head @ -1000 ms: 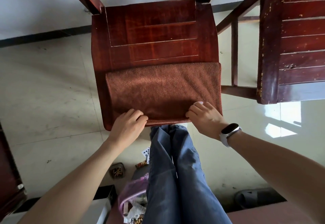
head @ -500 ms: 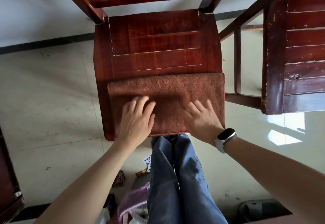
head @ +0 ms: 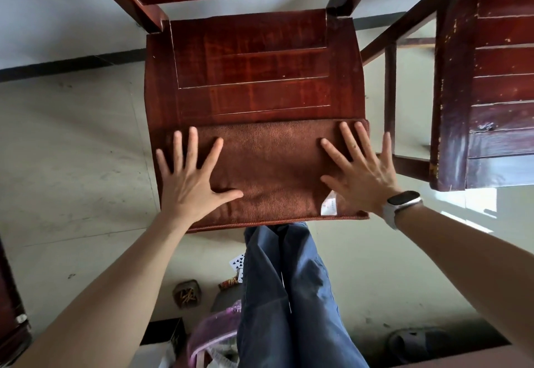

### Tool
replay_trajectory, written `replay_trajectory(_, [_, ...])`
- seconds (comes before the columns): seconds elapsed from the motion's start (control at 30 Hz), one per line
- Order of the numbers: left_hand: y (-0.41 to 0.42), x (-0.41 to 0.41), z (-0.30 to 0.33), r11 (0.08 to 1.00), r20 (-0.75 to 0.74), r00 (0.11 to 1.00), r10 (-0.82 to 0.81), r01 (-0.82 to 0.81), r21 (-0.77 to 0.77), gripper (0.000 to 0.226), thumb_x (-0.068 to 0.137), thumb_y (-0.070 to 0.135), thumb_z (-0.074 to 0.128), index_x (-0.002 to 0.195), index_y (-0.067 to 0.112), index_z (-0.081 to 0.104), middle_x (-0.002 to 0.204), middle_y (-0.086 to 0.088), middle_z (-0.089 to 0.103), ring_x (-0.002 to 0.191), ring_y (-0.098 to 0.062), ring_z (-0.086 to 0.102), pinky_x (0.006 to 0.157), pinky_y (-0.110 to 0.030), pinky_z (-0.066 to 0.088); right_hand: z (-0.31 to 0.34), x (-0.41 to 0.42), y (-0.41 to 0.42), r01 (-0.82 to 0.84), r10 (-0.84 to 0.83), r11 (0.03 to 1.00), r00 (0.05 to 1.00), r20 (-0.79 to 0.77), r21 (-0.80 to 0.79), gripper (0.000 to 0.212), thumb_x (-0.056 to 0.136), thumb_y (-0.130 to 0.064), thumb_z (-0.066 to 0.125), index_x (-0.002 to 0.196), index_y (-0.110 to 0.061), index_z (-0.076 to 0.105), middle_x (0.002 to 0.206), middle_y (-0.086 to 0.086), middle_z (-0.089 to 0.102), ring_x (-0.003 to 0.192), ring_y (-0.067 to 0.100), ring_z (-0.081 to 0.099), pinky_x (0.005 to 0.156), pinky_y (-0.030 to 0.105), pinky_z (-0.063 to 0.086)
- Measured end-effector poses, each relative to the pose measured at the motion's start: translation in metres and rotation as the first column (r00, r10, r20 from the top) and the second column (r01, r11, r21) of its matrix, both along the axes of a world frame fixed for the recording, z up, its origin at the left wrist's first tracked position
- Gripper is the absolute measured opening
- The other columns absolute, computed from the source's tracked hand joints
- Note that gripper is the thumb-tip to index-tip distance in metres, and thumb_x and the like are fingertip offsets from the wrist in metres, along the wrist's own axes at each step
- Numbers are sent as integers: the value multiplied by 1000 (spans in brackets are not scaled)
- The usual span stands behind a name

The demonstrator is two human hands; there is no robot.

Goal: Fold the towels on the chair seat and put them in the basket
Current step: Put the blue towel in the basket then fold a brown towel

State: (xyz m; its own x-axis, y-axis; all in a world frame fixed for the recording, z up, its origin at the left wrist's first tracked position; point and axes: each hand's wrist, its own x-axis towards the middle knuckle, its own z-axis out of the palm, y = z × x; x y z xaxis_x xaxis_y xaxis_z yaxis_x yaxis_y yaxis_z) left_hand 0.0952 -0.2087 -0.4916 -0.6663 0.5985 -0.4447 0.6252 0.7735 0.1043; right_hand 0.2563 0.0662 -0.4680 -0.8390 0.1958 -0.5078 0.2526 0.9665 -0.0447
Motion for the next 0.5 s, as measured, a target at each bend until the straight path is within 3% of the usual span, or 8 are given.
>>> replay_trajectory(0.07, [-5, 1, 3, 997, 43, 996, 75, -75, -5, 111, 53, 87, 34, 145, 34, 3, 155, -15, -7, 140, -40, -9, 107, -64, 5, 6, 14, 9, 67, -68, 997, 998, -12, -46, 62, 87, -52, 34, 141, -24, 32, 151, 15, 23, 139, 36, 22, 104, 67, 23])
replay_trajectory(0.17, [-5, 8, 12, 985, 89, 981, 171, -169, -31, 111, 54, 85, 38, 146, 31, 4, 154, -17, -9, 140, -41, -11, 108, -64, 4, 11, 26, 9, 326, -342, 927, 938, -62, -186, 49, 94, -27, 41, 140, -13, 33, 151, 14, 24, 138, 34, 25, 110, 54, 25])
replay_trajectory(0.27, [-1, 22, 22, 986, 59, 985, 164, -162, -37, 107, 61, 79, 48, 146, 26, 10, 154, -20, -2, 141, -40, -5, 108, -63, 3, 10, 29, 3, 634, -701, 700, 699, -142, -329, 30, 90, -8, 49, 118, 1, 53, 124, 23, 50, 115, 38, 47, 98, 44, 38])
replay_trajectory(0.37, [-1, 40, 27, 995, 83, 992, 96, -95, -12, 103, 65, 66, 63, 145, 22, 17, 154, -21, 2, 141, -39, -1, 109, -61, 7, 10, 21, -4, 825, -898, 426, 437, -60, -371, 20, 88, -10, 54, 102, 3, 59, 104, 22, 59, 97, 33, 53, 85, 34, 37])
replay_trajectory(0.5, [-2, 52, 26, 993, 136, 984, 115, -112, -24, 99, 68, 58, 68, 145, 21, 19, 154, -21, 4, 141, -40, 3, 109, -60, 15, 2, 10, -11, 902, -943, 280, 322, 80, -329, 18, 85, -13, 58, 92, 4, 61, 94, 21, 62, 93, 35, 56, 77, 34, 40])
